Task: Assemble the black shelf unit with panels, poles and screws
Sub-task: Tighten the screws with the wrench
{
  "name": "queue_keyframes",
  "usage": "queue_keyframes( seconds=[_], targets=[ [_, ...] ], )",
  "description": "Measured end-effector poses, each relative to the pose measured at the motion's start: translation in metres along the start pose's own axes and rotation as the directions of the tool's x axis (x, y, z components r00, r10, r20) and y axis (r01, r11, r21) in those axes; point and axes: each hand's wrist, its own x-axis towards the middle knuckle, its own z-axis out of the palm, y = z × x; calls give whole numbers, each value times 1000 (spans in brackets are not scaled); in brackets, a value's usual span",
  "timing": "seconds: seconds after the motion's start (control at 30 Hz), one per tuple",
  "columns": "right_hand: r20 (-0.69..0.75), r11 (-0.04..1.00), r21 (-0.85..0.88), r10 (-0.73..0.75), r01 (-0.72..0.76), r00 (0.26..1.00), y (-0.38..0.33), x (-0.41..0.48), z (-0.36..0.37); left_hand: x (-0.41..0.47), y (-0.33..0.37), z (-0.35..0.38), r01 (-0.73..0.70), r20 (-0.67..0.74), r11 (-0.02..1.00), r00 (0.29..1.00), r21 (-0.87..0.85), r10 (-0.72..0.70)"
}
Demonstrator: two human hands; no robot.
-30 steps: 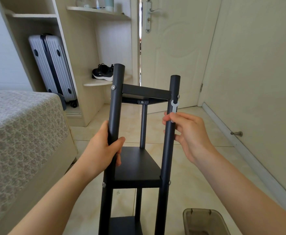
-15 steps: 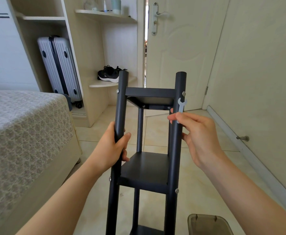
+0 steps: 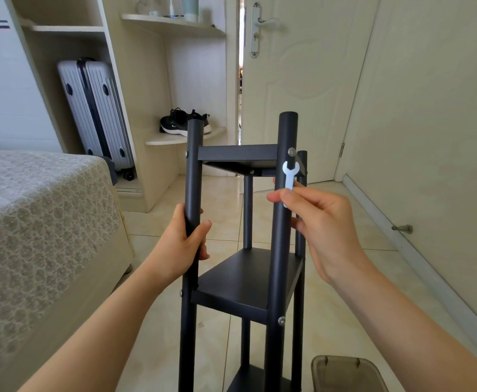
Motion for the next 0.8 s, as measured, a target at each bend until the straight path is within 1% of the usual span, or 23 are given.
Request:
queue_keyframes(
  seconds=[0.1,0.17,0.27,0.33,0.53,0.67,0.73,0.77,0.8],
  targets=[
    [100,999,13,34,-36,994,0,3,-1,1,-1,-1,-16,-113,987,993,158,34],
    [177,997,43,57,-65,983,0,5,-3,0,0,-3,-32,-178,977,982,213,71],
    [282,992,58,90,-111,955,-2,9,-7,-2,0,-8,-45,-185,975,979,218,86],
    [322,992,25,107,-121,941,-2,11,-7,-3,1,-11,-50,-189,961,976,274,104],
    [338,993,-103,82,-50,938,-5,10,0,-2,-1,-22,-6,-170,882,981,471,97],
    [356,990,-134,92,-47,930,-8,12,0,-8,5,-25,12,-142,856,987,517,72],
    [351,990,-132,100,-56,931,-8,12,2,-19,11,-22,-27,-170,810,973,586,156],
    [346,990,-129,102,-61,933,-7,12,4,-26,17,-18,-75,-178,793,958,605,226],
    [340,990,-124,106,-67,935,-7,12,6,-34,23,-14,-137,-168,797,943,589,286]
  ],
)
